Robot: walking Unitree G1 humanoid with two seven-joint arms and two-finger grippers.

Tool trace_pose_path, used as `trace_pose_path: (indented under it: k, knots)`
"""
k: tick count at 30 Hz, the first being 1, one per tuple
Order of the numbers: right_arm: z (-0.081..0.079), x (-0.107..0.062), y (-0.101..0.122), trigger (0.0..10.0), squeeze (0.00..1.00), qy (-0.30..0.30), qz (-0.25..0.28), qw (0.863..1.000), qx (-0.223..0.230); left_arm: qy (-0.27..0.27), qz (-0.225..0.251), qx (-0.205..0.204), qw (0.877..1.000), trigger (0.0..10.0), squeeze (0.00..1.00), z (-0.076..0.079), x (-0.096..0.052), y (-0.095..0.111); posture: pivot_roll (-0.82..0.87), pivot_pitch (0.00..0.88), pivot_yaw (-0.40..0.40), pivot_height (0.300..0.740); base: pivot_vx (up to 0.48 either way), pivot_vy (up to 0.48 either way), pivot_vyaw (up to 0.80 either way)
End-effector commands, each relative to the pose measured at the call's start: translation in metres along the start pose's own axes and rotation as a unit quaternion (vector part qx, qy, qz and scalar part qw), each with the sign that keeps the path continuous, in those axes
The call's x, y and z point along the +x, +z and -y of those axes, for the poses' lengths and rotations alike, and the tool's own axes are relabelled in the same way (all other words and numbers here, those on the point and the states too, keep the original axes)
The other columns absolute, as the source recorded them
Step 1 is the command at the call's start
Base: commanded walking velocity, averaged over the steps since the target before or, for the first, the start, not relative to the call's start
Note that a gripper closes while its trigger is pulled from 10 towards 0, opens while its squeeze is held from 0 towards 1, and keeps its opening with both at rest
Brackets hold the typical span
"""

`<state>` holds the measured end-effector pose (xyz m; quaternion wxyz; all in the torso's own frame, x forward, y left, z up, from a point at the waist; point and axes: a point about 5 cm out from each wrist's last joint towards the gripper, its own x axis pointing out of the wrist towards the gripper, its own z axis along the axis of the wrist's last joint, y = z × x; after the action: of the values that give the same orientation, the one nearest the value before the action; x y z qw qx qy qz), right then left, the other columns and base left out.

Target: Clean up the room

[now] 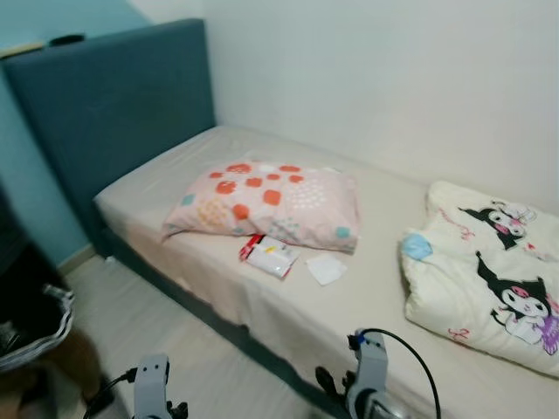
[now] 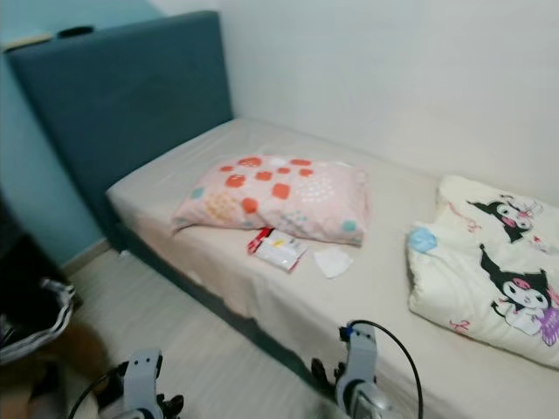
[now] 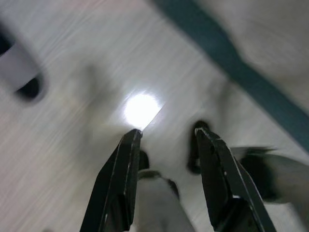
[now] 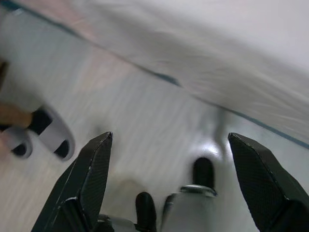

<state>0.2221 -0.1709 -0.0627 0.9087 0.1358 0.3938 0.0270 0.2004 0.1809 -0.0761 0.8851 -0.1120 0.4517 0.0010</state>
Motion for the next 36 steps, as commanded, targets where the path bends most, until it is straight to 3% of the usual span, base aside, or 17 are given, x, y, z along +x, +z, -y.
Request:
trace_pose_path:
  k: [1, 4, 14, 29, 36]
  knots:
    - [-0.003, 0.001, 0.002, 10.0, 0.0, 0.003, 0.0, 1.0, 0.001, -0.001, -0.009, -0.006, 1.0, 10.0, 0.0, -0.001, -0.001, -0.007, 0.03, 0.0, -0.018, 0.74, 0.322, 0.0, -0.8]
    - [-0.004, 0.002, 0.003, 10.0, 0.0, 0.003, 0.006, 1.0, 0.004, -0.001, -0.008, -0.006, 1.0, 10.0, 0.0, -0.001, -0.001, -0.006, 0.03, 0.0, -0.018, 0.74, 0.32, 0.0, -0.8]
    - [-0.005, 0.002, 0.009, 10.0, 0.0, 0.007, 0.023, 1.0, -0.011, 0.004, -0.006, -0.007, 1.0, 10.0, 0.0, -0.002, -0.001, -0.005, 0.03, 0.0, -0.019, 0.74, 0.318, 0.0, 0.0]
    - [-0.008, 0.005, 0.02, 10.0, 0.0, 0.013, 0.036, 0.999, -0.013, 0.021, 0.001, -0.016, 1.0, 10.0, 0.0, -0.005, -0.001, -0.001, 0.03, 0.0, -0.014, 0.74, 0.0, 0.0, 0.0]
    - [-0.014, 0.007, 0.037, 10.0, 0.0, 0.025, 0.059, 0.998, 0.002, 0.023, 0.005, -0.02, 1.0, 10.0, 0.0, -0.004, 0.0, 0.003, 0.03, 0.0, -0.016, 0.74, 0.0, 0.0, 0.0]
